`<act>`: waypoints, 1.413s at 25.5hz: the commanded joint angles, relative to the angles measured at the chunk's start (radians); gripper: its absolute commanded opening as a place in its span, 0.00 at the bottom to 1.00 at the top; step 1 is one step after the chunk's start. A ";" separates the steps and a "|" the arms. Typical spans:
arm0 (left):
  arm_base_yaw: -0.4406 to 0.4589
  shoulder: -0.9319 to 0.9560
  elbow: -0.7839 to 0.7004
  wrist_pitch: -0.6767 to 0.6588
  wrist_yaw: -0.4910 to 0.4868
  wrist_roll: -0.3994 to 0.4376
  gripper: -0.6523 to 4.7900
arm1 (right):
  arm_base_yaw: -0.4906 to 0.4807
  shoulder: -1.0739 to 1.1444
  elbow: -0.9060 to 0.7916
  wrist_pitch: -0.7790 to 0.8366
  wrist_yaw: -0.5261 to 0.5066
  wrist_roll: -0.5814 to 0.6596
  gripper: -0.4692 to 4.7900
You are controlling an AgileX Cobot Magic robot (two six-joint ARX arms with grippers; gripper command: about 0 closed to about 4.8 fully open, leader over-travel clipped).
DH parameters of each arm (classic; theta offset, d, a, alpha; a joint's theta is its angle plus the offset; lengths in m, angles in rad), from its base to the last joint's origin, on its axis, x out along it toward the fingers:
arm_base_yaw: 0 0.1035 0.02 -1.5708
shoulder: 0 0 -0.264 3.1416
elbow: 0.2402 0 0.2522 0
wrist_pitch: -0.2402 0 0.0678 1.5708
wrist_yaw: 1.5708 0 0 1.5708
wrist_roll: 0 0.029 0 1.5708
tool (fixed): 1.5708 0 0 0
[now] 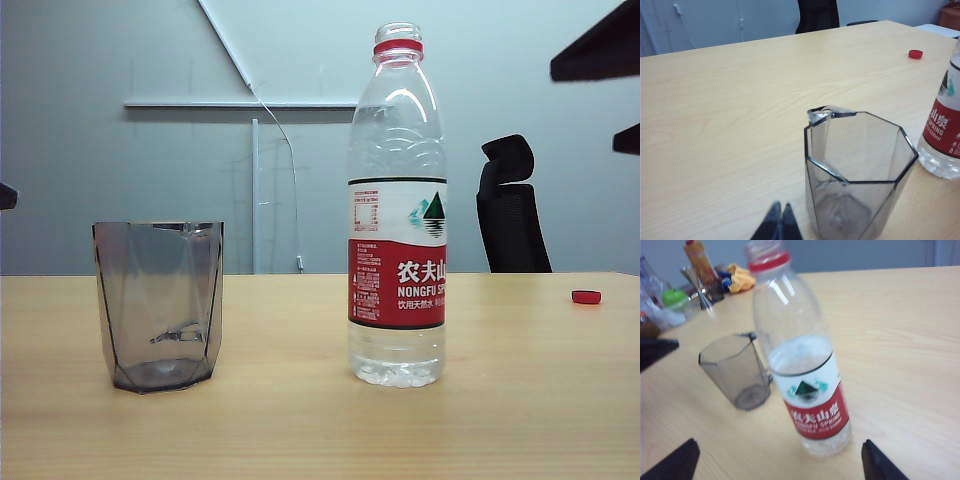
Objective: Pick up the mineral water bottle on the table and pour water into the mug until it's half full.
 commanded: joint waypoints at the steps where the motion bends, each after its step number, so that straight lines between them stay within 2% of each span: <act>1: 0.000 0.000 0.002 0.006 -0.002 0.000 0.12 | 0.097 0.068 0.003 0.035 0.120 -0.006 1.00; 4: 0.000 0.000 0.002 0.007 -0.002 0.000 0.12 | 0.163 0.177 0.003 0.108 0.178 -0.028 1.00; 5: 0.000 0.000 0.002 0.006 -0.002 0.000 0.12 | 0.185 0.254 0.003 0.173 0.238 -0.049 1.00; 8: 0.000 -0.001 0.002 0.007 -0.002 0.000 0.12 | 0.182 0.412 0.003 0.316 0.289 -0.110 1.00; 11: 0.000 -0.002 0.002 0.007 -0.002 0.000 0.12 | 0.149 0.554 0.003 0.464 0.197 -0.110 1.00; 17: 0.000 -0.002 0.002 0.007 -0.001 0.000 0.12 | 0.061 0.811 0.004 0.745 0.120 -0.110 1.00; 21: 0.000 -0.002 0.002 0.007 -0.002 0.000 0.12 | 0.005 0.995 0.005 0.954 0.023 -0.110 1.00; 29: 0.000 -0.002 0.002 0.006 -0.002 0.000 0.12 | -0.007 1.290 0.010 1.276 -0.011 -0.109 1.00; 36: 0.000 -0.002 0.002 0.007 -0.002 0.000 0.12 | -0.008 1.452 0.084 1.349 0.023 -0.110 1.00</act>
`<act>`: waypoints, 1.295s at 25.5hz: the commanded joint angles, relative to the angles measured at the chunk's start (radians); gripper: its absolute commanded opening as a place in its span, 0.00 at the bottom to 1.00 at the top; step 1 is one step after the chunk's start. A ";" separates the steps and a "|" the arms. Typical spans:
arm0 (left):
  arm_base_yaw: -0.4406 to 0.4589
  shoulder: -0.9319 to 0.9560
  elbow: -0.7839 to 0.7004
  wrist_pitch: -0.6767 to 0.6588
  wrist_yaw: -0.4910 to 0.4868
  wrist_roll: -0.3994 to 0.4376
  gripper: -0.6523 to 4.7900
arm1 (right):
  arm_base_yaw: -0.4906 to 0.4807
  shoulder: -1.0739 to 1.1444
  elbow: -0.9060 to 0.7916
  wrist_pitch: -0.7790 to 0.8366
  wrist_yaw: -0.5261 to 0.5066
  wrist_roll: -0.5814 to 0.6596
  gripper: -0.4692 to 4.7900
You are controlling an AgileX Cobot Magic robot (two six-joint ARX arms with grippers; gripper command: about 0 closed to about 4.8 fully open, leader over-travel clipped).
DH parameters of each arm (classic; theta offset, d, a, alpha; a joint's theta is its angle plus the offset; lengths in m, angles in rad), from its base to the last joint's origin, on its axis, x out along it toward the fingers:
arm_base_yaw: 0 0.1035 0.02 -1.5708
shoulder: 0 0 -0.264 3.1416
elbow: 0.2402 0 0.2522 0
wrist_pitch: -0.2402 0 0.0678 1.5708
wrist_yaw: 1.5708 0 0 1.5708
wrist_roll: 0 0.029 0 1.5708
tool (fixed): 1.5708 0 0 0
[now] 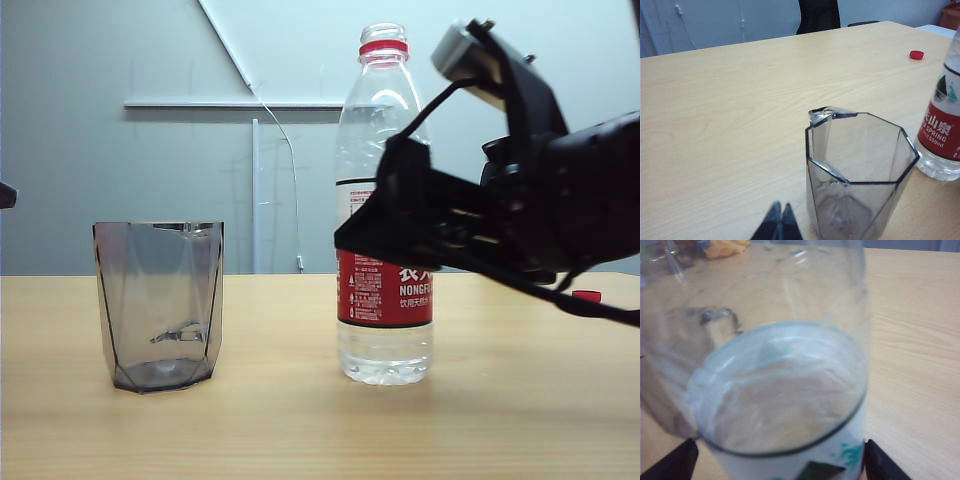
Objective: Pick up the mineral water bottle on the table and pour water into the mug until it's half full.
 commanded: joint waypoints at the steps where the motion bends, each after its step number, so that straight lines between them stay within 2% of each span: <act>1: 0.001 0.001 0.002 0.007 0.000 0.000 0.12 | -0.003 0.034 0.030 0.031 0.019 0.000 1.00; 10: 0.001 0.001 0.002 0.006 0.001 0.000 0.12 | -0.029 0.076 0.081 0.030 0.039 0.001 1.00; 14: 0.001 0.001 0.002 0.007 0.000 0.000 0.12 | -0.028 0.079 0.089 0.029 0.034 0.001 0.63; 16: 0.001 0.001 0.002 0.007 0.000 0.000 0.12 | -0.028 0.079 0.089 0.029 0.034 0.001 0.52; 17: 0.001 0.001 0.002 0.006 0.001 0.000 0.12 | -0.028 0.079 0.089 0.030 0.035 0.001 0.49; 22: 0.001 0.001 0.002 0.006 0.001 0.000 0.12 | -0.028 0.079 0.091 0.057 0.039 -0.027 0.49; 26: 0.001 0.001 0.002 0.007 0.001 0.000 0.12 | -0.026 0.051 0.109 0.076 0.039 -0.196 0.49; 29: 0.001 0.000 0.002 0.006 0.001 0.000 0.12 | -0.026 0.013 0.149 -0.023 0.053 -0.321 0.49; 30: 0.001 0.000 0.002 0.006 0.001 0.000 0.12 | -0.026 -0.011 0.183 -0.114 0.088 -0.388 0.49; 33: 0.001 0.000 0.002 0.007 0.001 0.000 0.12 | -0.026 -0.032 0.244 -0.257 0.110 -0.499 0.49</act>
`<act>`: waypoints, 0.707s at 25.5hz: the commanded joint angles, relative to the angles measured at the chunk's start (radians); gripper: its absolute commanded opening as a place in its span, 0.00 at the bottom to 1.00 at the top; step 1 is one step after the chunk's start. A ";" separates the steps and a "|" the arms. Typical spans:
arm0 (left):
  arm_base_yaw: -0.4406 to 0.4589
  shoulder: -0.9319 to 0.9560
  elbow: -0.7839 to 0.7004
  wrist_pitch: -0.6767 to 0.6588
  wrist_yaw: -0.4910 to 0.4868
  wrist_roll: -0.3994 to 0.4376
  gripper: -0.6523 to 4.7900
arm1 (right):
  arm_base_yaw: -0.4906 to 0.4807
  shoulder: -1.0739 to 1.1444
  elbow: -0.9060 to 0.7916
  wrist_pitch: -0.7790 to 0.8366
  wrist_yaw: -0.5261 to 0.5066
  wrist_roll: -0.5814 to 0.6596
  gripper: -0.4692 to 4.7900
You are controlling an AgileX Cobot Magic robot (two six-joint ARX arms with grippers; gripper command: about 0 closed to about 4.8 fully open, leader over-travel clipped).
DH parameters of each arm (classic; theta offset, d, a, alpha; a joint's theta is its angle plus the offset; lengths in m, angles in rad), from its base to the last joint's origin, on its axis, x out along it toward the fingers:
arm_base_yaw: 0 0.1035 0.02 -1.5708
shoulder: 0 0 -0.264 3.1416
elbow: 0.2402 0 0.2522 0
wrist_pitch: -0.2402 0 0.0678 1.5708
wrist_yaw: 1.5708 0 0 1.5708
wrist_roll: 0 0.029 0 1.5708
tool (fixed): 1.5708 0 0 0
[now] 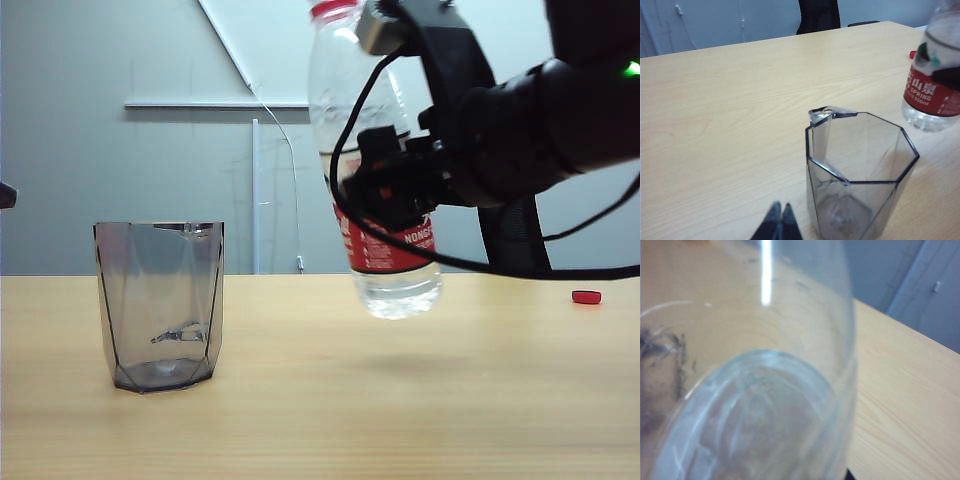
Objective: Pick up the mineral water bottle on the table and pour water into the mug until it's half full.
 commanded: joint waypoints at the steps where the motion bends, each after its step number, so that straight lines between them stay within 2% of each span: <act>1: 0.001 0.000 0.002 0.007 0.001 0.000 0.12 | 0.003 -0.018 0.071 -0.115 0.020 -0.145 0.49; 7: 0.001 0.000 0.002 0.007 0.000 0.000 0.12 | 0.039 -0.018 0.170 -0.305 0.020 -0.315 0.49; 10: 0.001 0.000 0.002 0.007 0.001 0.000 0.12 | 0.057 -0.017 0.171 -0.320 0.071 -0.387 0.49; 14: 0.001 0.000 0.002 0.007 0.001 0.000 0.12 | 0.060 -0.017 0.171 -0.330 0.084 -0.429 0.49; 18: 0.001 0.000 0.002 0.006 0.001 0.000 0.12 | 0.070 -0.017 0.175 -0.331 0.108 -0.525 0.49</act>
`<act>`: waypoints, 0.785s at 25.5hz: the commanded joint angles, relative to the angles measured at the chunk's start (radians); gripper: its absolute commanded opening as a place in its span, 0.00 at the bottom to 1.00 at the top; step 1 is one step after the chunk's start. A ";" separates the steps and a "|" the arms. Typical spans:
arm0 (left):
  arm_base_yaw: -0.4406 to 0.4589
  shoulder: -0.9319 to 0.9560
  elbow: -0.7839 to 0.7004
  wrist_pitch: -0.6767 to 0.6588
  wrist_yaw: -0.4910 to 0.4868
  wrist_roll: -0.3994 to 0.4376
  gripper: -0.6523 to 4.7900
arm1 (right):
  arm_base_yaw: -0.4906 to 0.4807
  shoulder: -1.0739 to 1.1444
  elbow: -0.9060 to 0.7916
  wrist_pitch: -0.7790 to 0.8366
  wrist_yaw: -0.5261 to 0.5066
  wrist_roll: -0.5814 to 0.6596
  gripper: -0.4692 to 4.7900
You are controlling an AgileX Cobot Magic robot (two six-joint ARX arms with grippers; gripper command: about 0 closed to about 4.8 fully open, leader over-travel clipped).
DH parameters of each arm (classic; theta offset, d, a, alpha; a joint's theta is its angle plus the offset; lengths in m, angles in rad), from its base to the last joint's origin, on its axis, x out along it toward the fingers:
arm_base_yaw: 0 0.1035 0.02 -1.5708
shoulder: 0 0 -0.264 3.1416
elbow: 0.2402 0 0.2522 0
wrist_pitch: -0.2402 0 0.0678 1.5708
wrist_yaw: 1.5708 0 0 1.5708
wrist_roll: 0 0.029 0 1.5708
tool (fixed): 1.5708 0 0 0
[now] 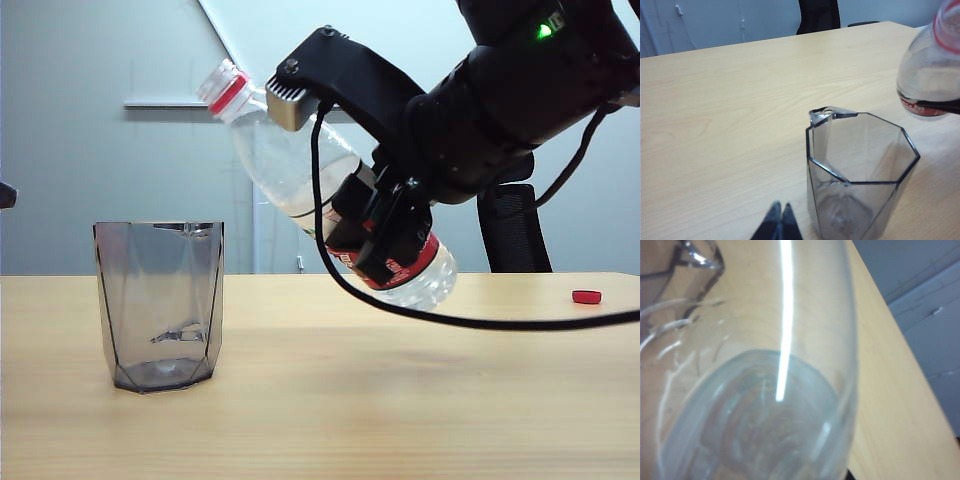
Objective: Pick up the mineral water bottle on the table and pour water into the mug until it's half full.
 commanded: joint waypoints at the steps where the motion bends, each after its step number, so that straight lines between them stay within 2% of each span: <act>1: 0.000 0.000 0.002 0.007 0.001 0.000 0.12 | 0.002 -0.010 0.014 0.062 0.010 -0.068 0.49; 11: 0.000 0.001 0.002 0.006 0.001 0.000 0.12 | 0.001 0.010 0.018 0.073 0.011 -0.186 0.49; 20: 0.000 0.000 0.002 0.006 0.000 0.000 0.12 | 0.001 0.097 0.116 0.065 0.077 -0.199 0.49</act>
